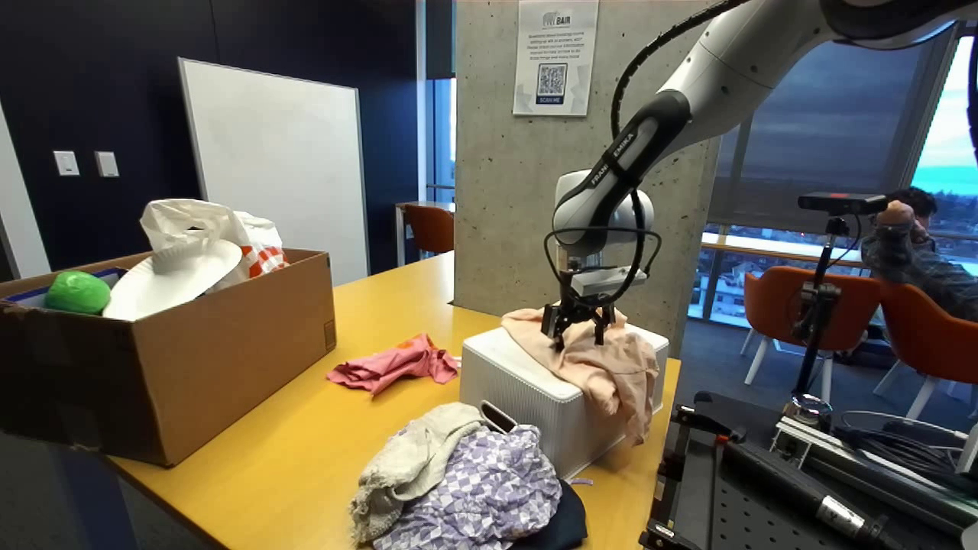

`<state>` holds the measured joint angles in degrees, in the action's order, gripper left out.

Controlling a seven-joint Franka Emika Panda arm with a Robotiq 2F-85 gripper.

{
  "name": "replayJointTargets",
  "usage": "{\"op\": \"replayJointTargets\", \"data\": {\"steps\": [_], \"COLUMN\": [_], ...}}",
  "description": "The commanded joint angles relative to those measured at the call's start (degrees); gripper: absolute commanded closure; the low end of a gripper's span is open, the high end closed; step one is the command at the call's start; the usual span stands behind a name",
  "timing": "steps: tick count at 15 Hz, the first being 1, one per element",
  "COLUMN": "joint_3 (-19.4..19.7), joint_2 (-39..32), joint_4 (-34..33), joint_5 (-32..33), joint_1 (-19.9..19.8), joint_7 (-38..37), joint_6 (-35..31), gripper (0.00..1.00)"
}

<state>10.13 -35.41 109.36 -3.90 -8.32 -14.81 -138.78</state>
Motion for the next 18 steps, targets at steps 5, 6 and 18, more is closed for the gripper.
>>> {"op": "replayJointTargets", "data": {"steps": [5,6,18], "joint_3": [0.04,0.08,0.41], "joint_2": [-5.09,-5.39,-6.17], "joint_4": [-9.8,-10.78,-15.93], "joint_5": [0.64,0.72,1.54], "joint_1": [1.19,1.32,3.63], "joint_7": [-0.38,-0.38,-1.18], "joint_6": [4.11,4.7,7.17], "gripper": [0.0,0.0,0.0]}}
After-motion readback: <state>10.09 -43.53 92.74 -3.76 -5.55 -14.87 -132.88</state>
